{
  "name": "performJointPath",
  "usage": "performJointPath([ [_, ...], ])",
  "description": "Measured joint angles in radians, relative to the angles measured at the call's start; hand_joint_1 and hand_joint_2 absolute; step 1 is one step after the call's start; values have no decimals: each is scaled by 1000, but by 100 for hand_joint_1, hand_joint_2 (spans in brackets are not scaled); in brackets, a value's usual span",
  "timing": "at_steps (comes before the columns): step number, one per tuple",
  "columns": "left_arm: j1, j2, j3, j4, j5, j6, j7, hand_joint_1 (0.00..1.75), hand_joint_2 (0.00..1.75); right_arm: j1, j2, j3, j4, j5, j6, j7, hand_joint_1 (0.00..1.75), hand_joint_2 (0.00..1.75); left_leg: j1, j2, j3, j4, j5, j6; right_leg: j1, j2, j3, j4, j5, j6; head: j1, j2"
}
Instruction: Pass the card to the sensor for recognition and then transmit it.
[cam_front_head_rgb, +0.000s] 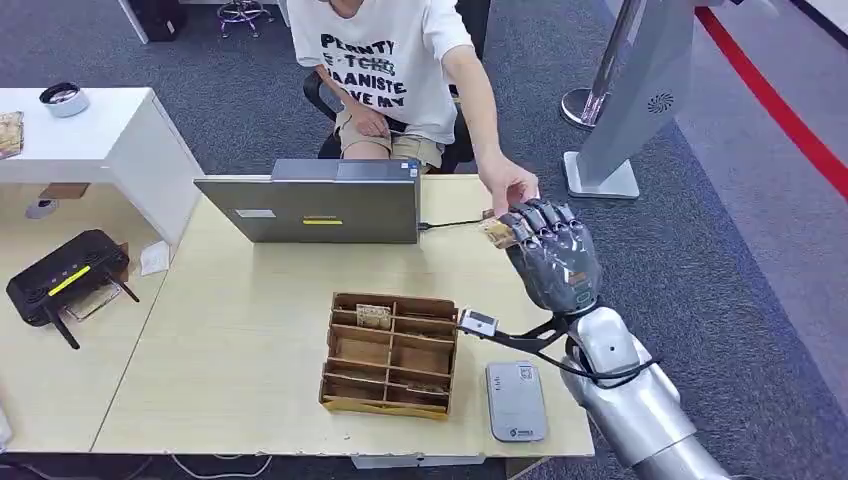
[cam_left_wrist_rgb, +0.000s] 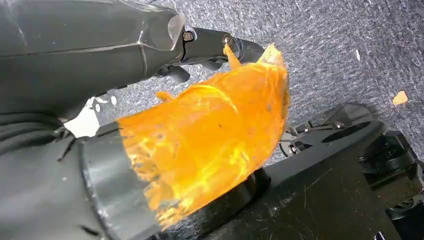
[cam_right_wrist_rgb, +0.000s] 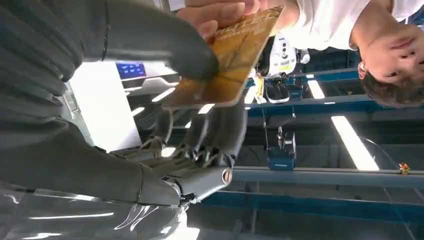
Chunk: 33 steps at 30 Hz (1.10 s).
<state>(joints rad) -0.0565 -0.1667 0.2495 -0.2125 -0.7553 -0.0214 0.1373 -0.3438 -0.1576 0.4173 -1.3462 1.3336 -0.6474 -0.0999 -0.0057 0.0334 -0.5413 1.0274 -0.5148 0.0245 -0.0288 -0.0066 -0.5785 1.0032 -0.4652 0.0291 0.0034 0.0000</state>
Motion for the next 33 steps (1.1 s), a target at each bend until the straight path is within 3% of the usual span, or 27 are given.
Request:
performJointPath([
  [33, 0, 1, 0, 0, -3, 0, 0, 0, 0, -4, -6, 7, 5, -32, 0, -2, 175, 175, 0, 0, 0, 0, 0, 0, 0, 0, 0, 0, 0, 0, 0, 0],
])
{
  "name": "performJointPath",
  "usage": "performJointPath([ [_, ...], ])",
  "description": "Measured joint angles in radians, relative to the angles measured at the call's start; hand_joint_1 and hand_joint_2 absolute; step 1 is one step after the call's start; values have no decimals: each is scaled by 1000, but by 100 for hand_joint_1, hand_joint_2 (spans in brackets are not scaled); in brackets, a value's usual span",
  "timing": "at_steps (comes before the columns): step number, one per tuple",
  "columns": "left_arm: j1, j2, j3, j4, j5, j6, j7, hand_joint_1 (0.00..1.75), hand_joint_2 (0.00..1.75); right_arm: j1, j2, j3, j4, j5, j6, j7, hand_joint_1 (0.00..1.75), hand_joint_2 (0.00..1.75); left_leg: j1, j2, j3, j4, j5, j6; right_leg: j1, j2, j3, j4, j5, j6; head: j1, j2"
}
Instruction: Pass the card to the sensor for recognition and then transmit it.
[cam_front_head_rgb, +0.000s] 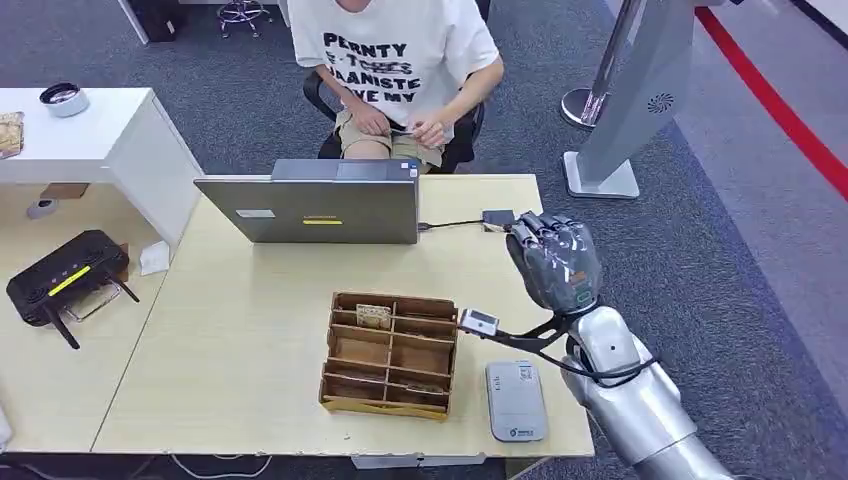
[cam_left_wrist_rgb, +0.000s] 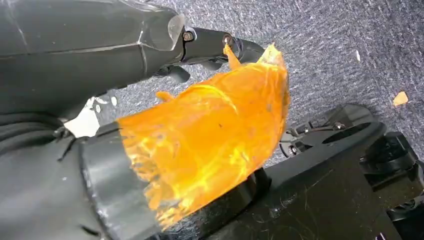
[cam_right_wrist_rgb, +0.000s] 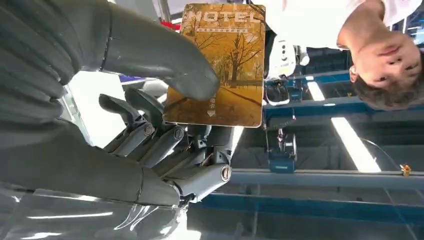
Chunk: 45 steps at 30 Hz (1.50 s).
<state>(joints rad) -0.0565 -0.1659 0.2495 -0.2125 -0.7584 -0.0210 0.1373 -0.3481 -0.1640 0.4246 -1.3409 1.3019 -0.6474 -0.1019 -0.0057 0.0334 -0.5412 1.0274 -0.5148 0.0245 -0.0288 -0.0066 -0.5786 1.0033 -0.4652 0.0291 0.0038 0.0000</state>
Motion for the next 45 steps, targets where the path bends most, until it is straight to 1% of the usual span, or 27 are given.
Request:
performJointPath([
  [3, 1, 0, 0, 0, 3, 3, -3, 0, 0, 6, 1, 0, -24, -86, 0, -15, 175, 175, 0, 0, 0, 0, 0, 0, 0, 0, 0, 0, 0, 0, 0, 0],
  [7, 5, -2, 3, 0, 20, 19, -12, 0, 0, 46, 24, 2, -131, -304, 3, -40, 175, 175, 0, 0, 0, 0, 0, 0, 0, 0, 0, 0, 0, 0, 0, 0],
  [10, 12, -2, 17, 0, 37, 35, -14, 0, 0, 107, 47, 2, -265, -494, 11, -70, 175, 175, 0, 0, -1, 0, 0, 0, 0, 0, -1, 0, -1, -1, 0, 0],
  [14, 19, -3, 41, 0, 57, 48, -15, 0, 0, 200, 60, -13, -405, -746, 54, -123, 175, 175, 0, -1, -2, 0, 0, 0, 0, -1, -2, 0, -1, -1, 0, 0],
  [18, 21, -3, 64, 0, 65, 53, -22, 0, 0, 289, 61, -64, -500, -891, 97, -176, 175, 175, 0, -1, -2, 0, -1, 0, 0, -1, -2, 0, -1, -1, 0, 0],
  [21, 22, -1, 79, 0, 68, 53, -23, 0, 0, 341, 61, -102, -541, -953, 136, -195, 175, 175, 0, -1, -2, 0, -1, 0, 0, -1, -2, 0, -1, -1, 0, 0],
  [25, 23, 0, 95, 0, 73, 54, -24, 0, 0, 385, 61, -142, -570, -1018, 200, -193, 175, 175, 0, -1, -2, 0, -1, 0, 0, -1, -2, 0, -1, -1, 0, 0],
  [32, 24, 0, 102, 0, 73, 54, -25, 0, 0, 411, 61, -169, -589, -1029, 212, -193, 175, 175, 0, -1, -2, 0, 0, 0, 0, -1, -2, 0, -1, -1, 0, 0],
  [33, 24, 0, 103, 0, 74, 54, -25, 0, 0, 412, 61, -170, -589, -1030, 217, -191, 175, 175, 0, -1, -2, 0, 0, 0, 0, -1, -2, 0, -1, -1, 0, 0],
  [34, 24, 0, 103, 0, 75, 54, -26, 0, 0, 414, 58, -171, -590, -1040, 240, -178, 175, 175, 0, -1, -2, 0, 0, 0, 0, -1, -2, 0, -1, -1, 0, 0],
  [35, 24, 0, 105, 0, 77, 54, -27, 0, 0, 416, 53, -171, -590, -1051, 269, -160, 175, 175, 0, -1, -2, 0, 0, 0, 0, -1, -2, 0, -1, -1, 0, 0],
  [37, 24, 0, 113, 0, 82, 54, -32, 0, 0, 426, 23, -171, -586, -1078, 356, -122, 175, 175, 0, -1, -2, 0, 0, 0, 0, -1, -2, 0, -1, -1, 0, 0],
  [40, 25, 2, 122, 0, 84, 54, -34, 0, 0, 447, -25, -180, -561, -1106, 456, -97, 175, 175, 0, -2, -2, 0, -1, 0, 0, -1, -2, 0, -1, -1, 0, 0],
  [42, 26, 3, 126, 0, 84, 53, -34, 0, 0, 462, -51, -191, -540, -1116, 480, -96, 175, 175, 0, -2, -3, 0, -1, 0, 0, -2, -2, 0, -1, -1, 0, 0],
  [45, 25, 5, 127, 0, 84, 53, -34, 0, 0, 471, -67, -194, -525, -1117, 487, -97, 175, 175, 0, -1, -3, 0, -1, 0, 0, -1, -2, 0, -1, -1, 0, 0],
])
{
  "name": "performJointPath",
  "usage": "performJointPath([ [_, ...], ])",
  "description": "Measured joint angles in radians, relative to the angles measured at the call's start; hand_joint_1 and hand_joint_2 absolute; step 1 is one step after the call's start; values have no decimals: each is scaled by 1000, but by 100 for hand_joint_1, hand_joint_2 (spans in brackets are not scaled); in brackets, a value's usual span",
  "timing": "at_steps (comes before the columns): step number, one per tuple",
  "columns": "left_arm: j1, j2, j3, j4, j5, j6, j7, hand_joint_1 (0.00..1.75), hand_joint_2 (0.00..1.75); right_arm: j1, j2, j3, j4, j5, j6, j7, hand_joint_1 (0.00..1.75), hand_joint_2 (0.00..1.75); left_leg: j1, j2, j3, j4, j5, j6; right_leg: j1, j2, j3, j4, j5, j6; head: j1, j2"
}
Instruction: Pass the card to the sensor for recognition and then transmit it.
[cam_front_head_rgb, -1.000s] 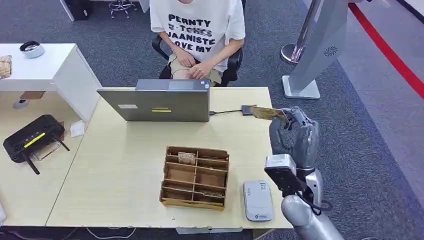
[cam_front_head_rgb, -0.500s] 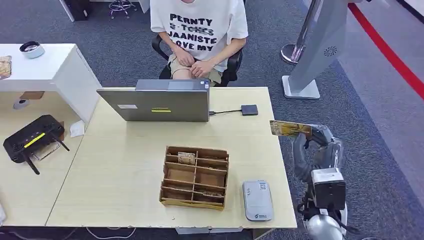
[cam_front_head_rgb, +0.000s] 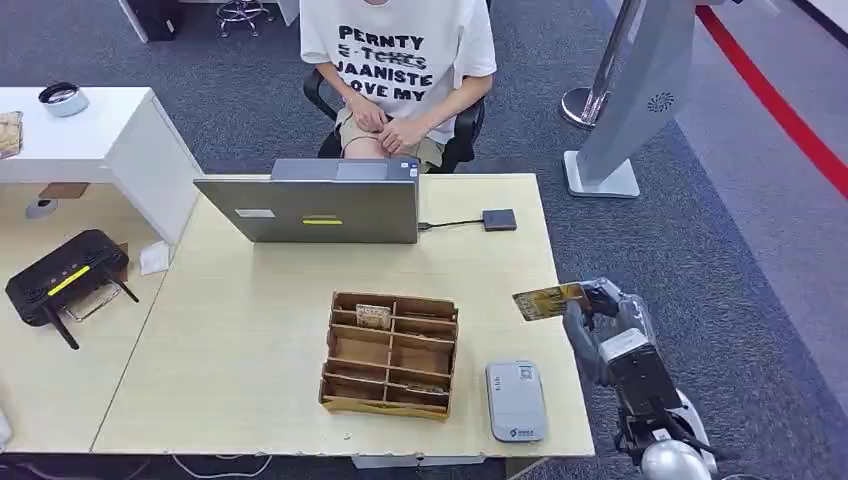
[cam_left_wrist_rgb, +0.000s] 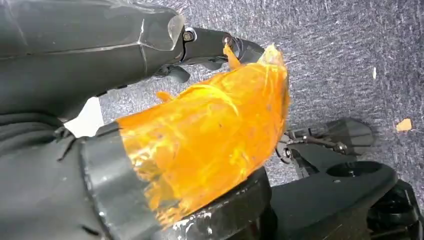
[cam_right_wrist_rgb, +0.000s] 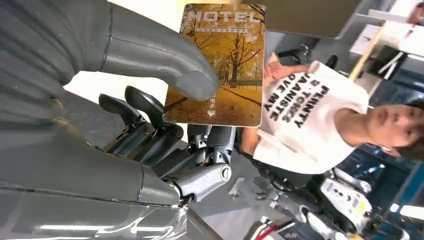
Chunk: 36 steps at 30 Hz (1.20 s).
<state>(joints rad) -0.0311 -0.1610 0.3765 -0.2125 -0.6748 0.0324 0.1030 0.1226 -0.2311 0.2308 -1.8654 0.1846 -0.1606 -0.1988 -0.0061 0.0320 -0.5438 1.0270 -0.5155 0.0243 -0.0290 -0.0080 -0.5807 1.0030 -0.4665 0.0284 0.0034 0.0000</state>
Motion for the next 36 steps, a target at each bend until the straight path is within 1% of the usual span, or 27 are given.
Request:
performJointPath([
  [1, 0, 0, 0, 0, 0, 0, 0, 0, 0, 1, -4, -1, 3, 0, 7, 5, 175, 175, 0, 0, 0, 0, 0, 0, 0, 0, 0, 0, 0, 0, 0, 0],
  [4, 0, 1, 0, 0, -6, 0, 0, 0, 0, 3, -18, -1, 25, -8, 65, 50, 175, 175, 0, 0, 0, 0, 0, 0, 0, 0, 0, 0, 0, 0, 0, 0],
  [6, 1, 1, 0, 0, -11, 0, 0, 0, 0, 5, -29, 2, 56, -11, 90, 65, 175, 175, 1, 0, 0, 0, 0, 0, 0, 0, 0, 0, 0, 0, 0, 0],
  [11, 1, 1, 0, 0, -18, -6, 0, 0, 0, 5, -61, 32, 154, 26, 123, 102, 175, 175, 1, 0, 0, 0, 0, 0, 0, 0, 0, 0, 0, 0, 0, 0],
  [16, 0, 1, 3, 0, -23, -7, 0, 0, 0, -1, -85, 79, 238, 44, 137, 122, 175, 175, 0, 0, 0, 0, 0, 0, 0, 0, 0, 0, 0, 0, 0, 0],
  [21, 0, 2, 8, 0, -27, -9, 0, 0, 0, -7, -107, 116, 290, 49, 141, 137, 175, 175, 0, 0, -1, 0, 0, 0, 0, 0, 0, 0, 0, 0, 0, 0],
  [26, 0, 3, 16, 0, -28, -10, 0, 0, 0, -15, -118, 133, 314, 52, 142, 144, 175, 175, 0, 0, 0, 0, 0, 0, 0, 0, 0, 0, 0, 0, 0, 0],
  [29, 0, 3, 17, 0, -29, -12, 0, 0, 0, -23, -124, 144, 326, 77, 144, 159, 175, 175, 1, 0, 0, 0, 0, 0, 0, 0, 0, 0, 0, 0, 0, 0],
  [36, 0, 3, 18, 0, -39, -17, 2, 0, 0, -59, -129, 207, 368, 109, 178, 171, 175, 175, 1, 0, 0, 0, 0, 0, 0, 0, 0, 0, 0, 0, 0, 0],
])
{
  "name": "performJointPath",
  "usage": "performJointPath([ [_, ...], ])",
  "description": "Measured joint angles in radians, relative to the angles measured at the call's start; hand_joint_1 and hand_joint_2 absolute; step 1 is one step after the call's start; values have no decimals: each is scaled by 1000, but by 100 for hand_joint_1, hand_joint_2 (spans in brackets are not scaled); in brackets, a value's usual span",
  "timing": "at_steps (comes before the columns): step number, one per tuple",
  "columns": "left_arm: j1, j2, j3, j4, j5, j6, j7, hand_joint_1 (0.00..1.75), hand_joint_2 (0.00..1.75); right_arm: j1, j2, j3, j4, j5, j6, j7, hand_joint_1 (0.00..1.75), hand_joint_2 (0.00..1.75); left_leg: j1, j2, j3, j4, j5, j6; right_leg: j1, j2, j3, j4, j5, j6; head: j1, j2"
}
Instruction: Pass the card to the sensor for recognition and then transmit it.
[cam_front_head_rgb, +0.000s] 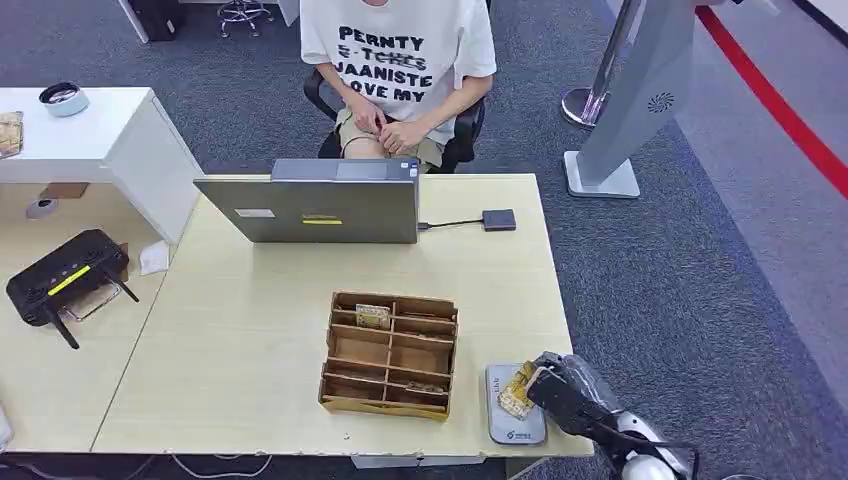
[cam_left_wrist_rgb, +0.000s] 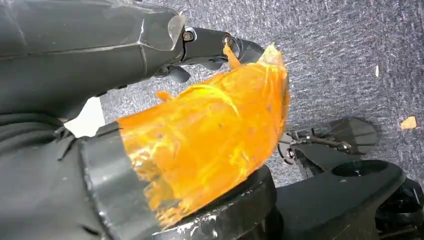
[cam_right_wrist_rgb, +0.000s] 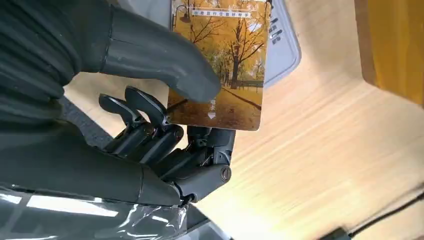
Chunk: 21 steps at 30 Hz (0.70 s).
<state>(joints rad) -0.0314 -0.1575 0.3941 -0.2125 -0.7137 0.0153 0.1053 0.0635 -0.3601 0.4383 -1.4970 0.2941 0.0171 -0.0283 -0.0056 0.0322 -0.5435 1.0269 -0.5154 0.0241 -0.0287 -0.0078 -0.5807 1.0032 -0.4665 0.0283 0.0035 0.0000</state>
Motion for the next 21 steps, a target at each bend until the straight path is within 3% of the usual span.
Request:
performJointPath([
  [21, 0, 0, 1, 0, -16, 0, 6, 0, 0, -45, -22, 86, 35, 18, 28, 7, 175, 175, 0, 1, 2, 0, 0, 0, 0, 0, 2, 0, 0, 0, 0, 0],
])
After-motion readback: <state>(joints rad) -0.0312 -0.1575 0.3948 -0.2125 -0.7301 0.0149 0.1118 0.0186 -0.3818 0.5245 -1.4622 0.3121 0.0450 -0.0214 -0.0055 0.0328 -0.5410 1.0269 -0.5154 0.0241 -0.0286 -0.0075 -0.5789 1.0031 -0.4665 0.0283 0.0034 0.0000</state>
